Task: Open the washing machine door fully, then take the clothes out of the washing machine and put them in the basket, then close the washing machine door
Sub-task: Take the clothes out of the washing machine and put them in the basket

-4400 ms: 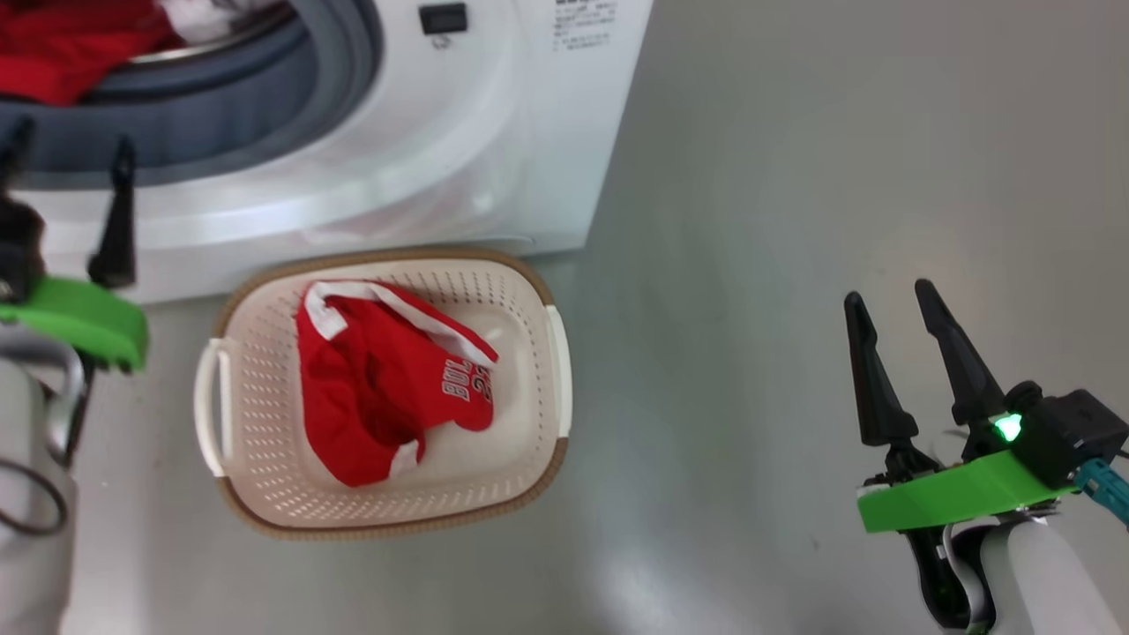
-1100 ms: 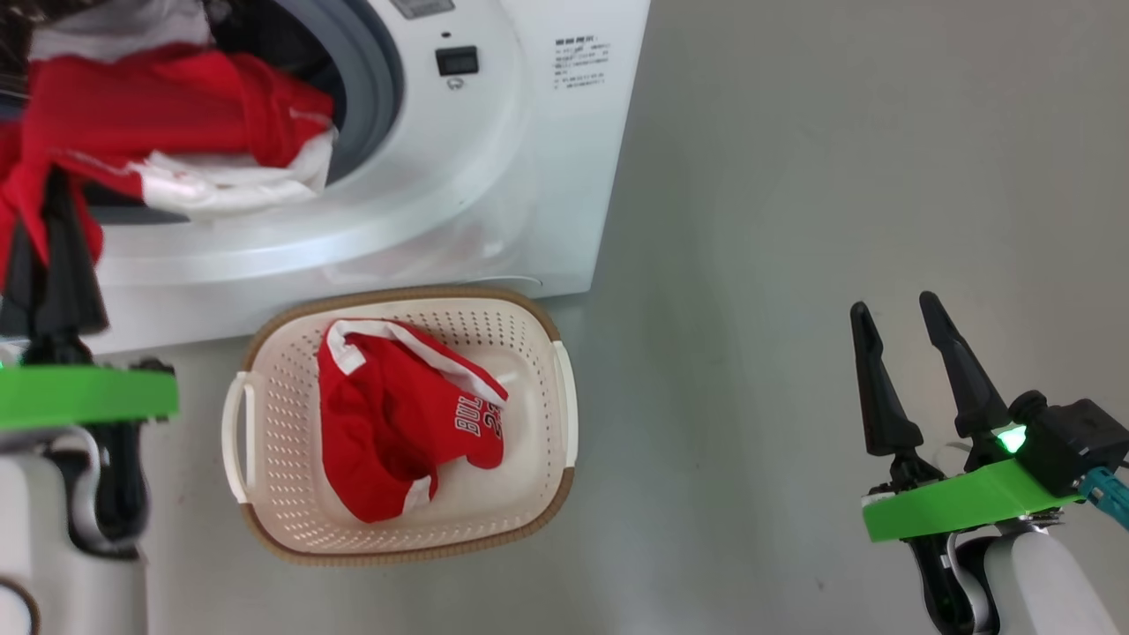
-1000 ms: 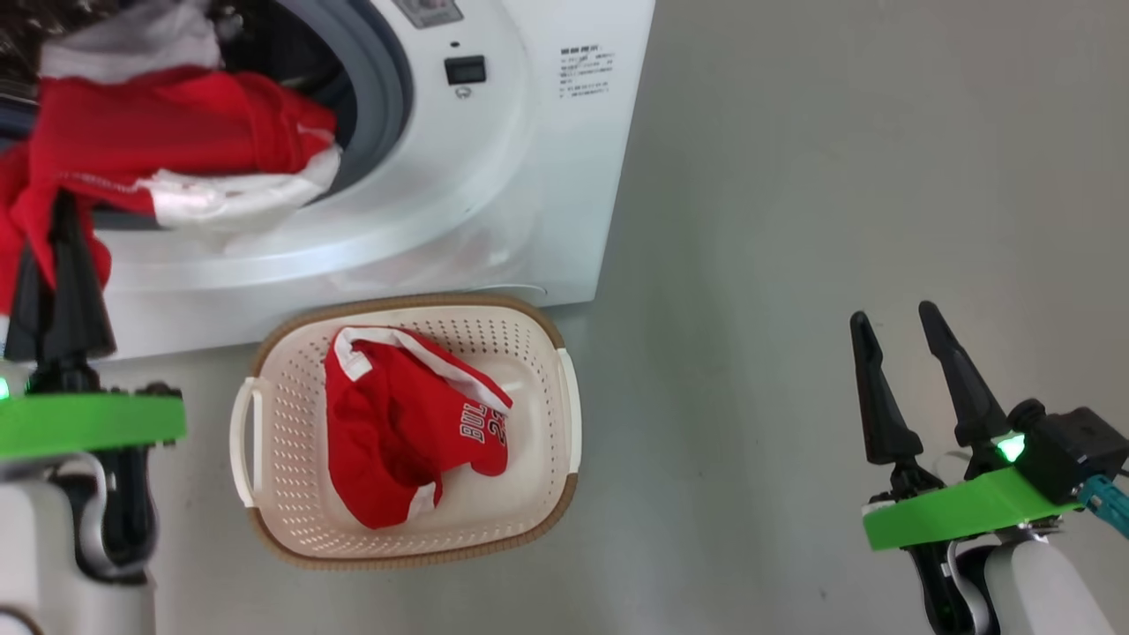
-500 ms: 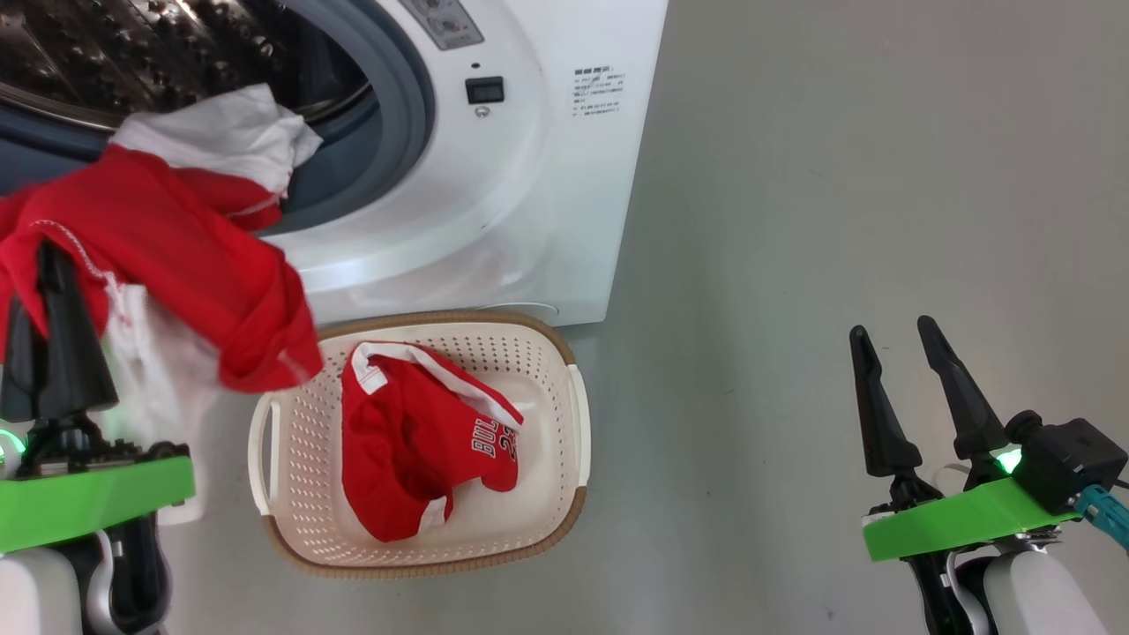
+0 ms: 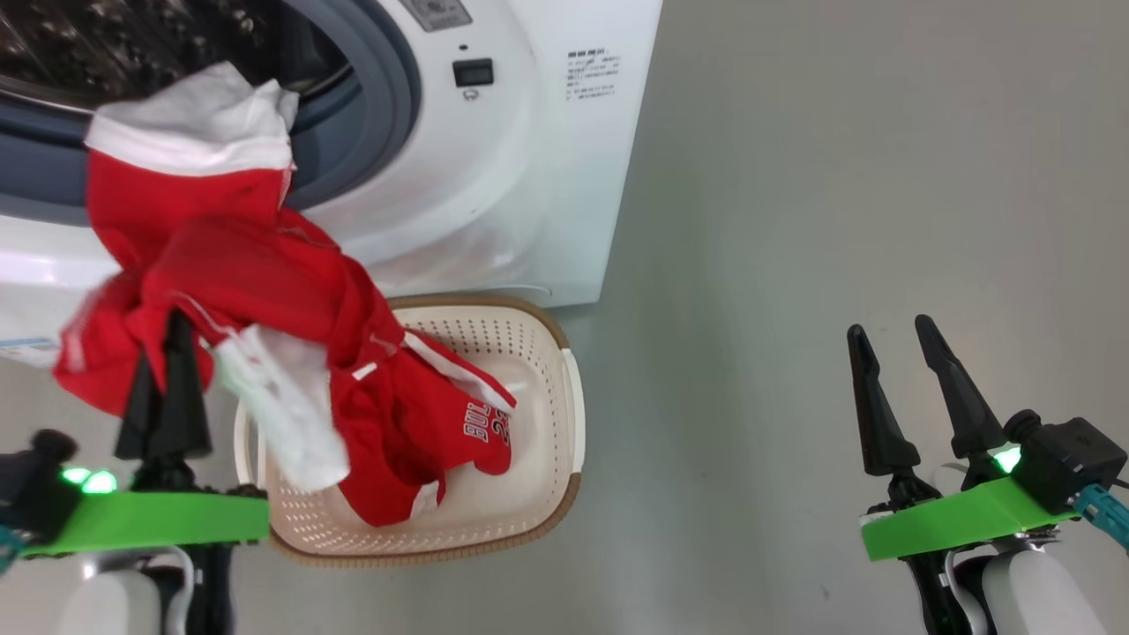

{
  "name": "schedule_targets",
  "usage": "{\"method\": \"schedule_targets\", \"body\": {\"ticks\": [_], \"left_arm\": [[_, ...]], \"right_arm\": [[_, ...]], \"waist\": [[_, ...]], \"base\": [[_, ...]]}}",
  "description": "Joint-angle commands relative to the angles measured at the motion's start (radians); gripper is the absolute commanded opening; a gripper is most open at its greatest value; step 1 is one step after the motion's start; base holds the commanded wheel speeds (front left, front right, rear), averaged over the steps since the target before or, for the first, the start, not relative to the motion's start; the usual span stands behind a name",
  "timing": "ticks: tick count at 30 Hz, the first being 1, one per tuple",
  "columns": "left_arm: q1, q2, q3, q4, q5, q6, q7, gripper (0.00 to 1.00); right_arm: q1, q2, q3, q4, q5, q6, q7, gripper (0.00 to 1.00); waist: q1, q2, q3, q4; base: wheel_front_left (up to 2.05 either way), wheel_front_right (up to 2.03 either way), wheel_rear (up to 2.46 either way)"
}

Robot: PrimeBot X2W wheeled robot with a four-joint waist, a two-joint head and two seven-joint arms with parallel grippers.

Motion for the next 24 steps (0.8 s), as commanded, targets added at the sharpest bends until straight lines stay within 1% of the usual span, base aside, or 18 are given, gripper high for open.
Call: {"method": "schedule_targets", "body": {"ticks": [1,13,20,24], "left_arm": [[-0.002,0.02,0.02,0.006,-0.009,-0.006,-0.005,0.0],[-0.101,0.06,-0.087,0.302,-0.016,-0.006,-0.005,0.0],[-0.159,0.079,-0.148,0.42,-0.019,-0.006,-0.005,0.0],[-0.231,0.094,-0.207,0.501,-0.022,-0.006,-0.005,0.0]], "right_arm": [[-0.004,-0.002,0.023,-0.028,0.006,0.007,-0.006,1.0],[-0.059,-0.002,0.025,-0.044,0.004,0.007,-0.006,1.0],[-0.084,-0.002,0.027,-0.057,0.008,0.007,-0.006,1.0],[-0.106,-0.002,0.029,-0.068,0.007,0.007,-0.006,1.0]], "waist": [[0.0,0.0,0.027,-0.002],[0.0,0.0,0.152,-0.018],[0.0,0.0,0.215,-0.029],[0.0,0.0,0.271,-0.032]], "base": [[0.0,0.0,0.0],[0.0,0.0,0.0],[0.0,0.0,0.0],[0.0,0.0,0.0]]}}
